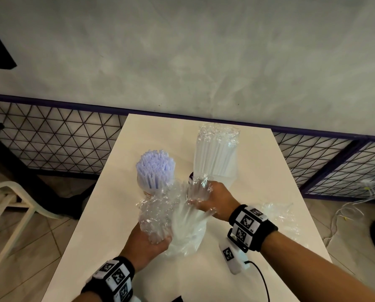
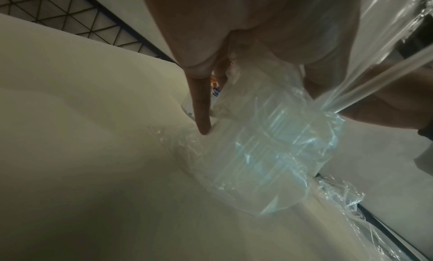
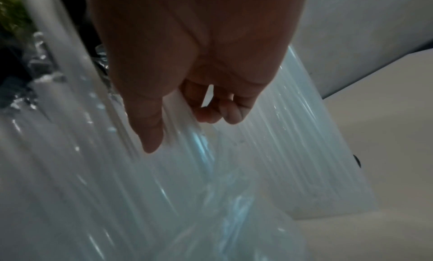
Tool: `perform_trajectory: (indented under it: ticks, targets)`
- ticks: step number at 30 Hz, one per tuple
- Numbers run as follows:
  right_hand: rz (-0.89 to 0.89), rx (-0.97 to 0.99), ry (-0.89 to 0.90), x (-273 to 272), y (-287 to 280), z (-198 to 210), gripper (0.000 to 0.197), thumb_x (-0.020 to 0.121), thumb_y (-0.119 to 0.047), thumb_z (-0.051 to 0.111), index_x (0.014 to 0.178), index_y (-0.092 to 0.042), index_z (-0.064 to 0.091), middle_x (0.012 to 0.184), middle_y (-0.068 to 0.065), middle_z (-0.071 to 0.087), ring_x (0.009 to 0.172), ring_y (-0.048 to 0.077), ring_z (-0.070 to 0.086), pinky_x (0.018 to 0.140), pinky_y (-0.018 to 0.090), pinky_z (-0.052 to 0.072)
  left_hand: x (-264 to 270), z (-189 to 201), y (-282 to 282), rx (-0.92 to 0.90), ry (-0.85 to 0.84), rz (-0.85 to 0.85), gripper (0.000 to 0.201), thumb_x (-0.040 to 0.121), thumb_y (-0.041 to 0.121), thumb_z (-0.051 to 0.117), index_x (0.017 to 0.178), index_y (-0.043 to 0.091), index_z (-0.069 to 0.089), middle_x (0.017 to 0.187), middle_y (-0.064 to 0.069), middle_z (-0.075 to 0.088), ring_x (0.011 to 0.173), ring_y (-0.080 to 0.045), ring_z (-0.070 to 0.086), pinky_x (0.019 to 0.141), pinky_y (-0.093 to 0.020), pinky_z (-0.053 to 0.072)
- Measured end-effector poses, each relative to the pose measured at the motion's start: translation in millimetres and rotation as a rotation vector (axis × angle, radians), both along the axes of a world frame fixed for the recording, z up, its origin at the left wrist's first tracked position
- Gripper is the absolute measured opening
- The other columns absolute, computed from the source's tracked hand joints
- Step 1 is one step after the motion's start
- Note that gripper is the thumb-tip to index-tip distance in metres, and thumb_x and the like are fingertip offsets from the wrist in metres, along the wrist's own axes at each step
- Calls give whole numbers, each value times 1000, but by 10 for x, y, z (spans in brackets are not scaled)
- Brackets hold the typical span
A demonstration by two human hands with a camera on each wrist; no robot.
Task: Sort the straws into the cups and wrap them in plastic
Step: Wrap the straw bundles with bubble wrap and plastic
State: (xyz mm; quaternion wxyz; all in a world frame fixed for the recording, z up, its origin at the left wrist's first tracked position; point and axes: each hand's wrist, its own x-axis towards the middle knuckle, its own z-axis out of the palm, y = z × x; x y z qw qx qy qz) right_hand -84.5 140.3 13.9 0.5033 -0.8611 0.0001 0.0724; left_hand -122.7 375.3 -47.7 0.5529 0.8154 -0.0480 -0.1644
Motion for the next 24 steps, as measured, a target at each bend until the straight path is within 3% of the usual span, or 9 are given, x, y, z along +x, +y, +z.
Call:
perform_trajectory:
  ticks: [2, 4, 8, 11, 13, 17, 20, 22, 24]
  targets:
    - [27, -82, 93, -3, 10, -14, 31, 80, -12, 80, 108, -10, 66, 81, -16, 58, 73, -4, 56, 67, 9, 45, 3, 11, 3, 25, -4, -6, 32, 76, -1, 80, 60, 13, 56, 52, 6, 66, 55, 7, 62, 57, -2, 42]
    - [20, -137, 138, 15, 17, -17, 37, 81, -8, 76, 115, -7, 61, 78, -17, 50, 67, -4, 49, 60, 8, 43, 0, 19, 5, 30, -2, -6, 40, 76, -1, 80, 54, 8, 48, 48, 2, 63, 51, 6, 61, 56, -3, 42]
    - [53, -193, -67, 31, 68, 77, 32, 72, -26, 87, 97, -23, 68, 80, -19, 59, 74, 0, 58, 71, 12, 43, 13, -15, 36, 27, -17, -9, 30, 74, 4, 83, 62, 11, 57, 51, 2, 63, 53, 5, 61, 59, -3, 42]
    - [-35, -159, -63, 78, 35, 204, 39, 67, -37, 87, 96, -15, 72, 89, -4, 71, 82, 13, 69, 76, 26, 55, 9, -12, 52, 16, -44, -18, 28, 73, 5, 84, 72, 25, 64, 60, 6, 67, 63, 6, 64, 64, -2, 42]
    - [-59, -140, -67, 100, 2, 333, 38, 64, -43, 82, 90, -17, 74, 88, -1, 74, 82, 14, 71, 78, 34, 58, 12, -22, 56, 3, -63, -15, 30, 72, 6, 84, 83, 27, 67, 72, 7, 71, 74, 6, 66, 68, -1, 43]
    - [-71, -48, -94, 142, -99, 708, 21, 74, -26, 85, 92, -20, 76, 87, -7, 76, 79, 3, 72, 74, 20, 56, 36, -60, 58, -14, -71, -26, 29, 71, 9, 85, 84, 28, 67, 73, 12, 72, 74, 6, 66, 72, -4, 45]
    - [-75, -13, -141, 174, -166, 1071, 21, 77, -18, 83, 96, -15, 76, 89, -5, 77, 80, 3, 73, 74, 20, 57, 49, -74, 58, -25, -79, -33, 26, 66, 23, 82, 88, 29, 68, 80, 21, 73, 78, 5, 67, 75, -9, 48]
    - [-75, 14, -180, 206, -242, 1336, 16, 78, -12, 81, 93, -15, 75, 87, -5, 76, 76, -2, 71, 64, 12, 52, 53, -84, 61, -33, -66, -26, 31, 65, 27, 81, 94, 28, 69, 85, 18, 74, 84, 3, 68, 78, -12, 49]
    - [-106, 26, -248, 257, -339, 1631, 16, 78, -12, 81, 90, -19, 73, 86, -4, 75, 70, -2, 68, 57, 12, 49, 54, -93, 58, -34, -62, -21, 40, 62, 33, 80, 99, 25, 68, 88, 11, 74, 88, 2, 68, 80, -12, 48]
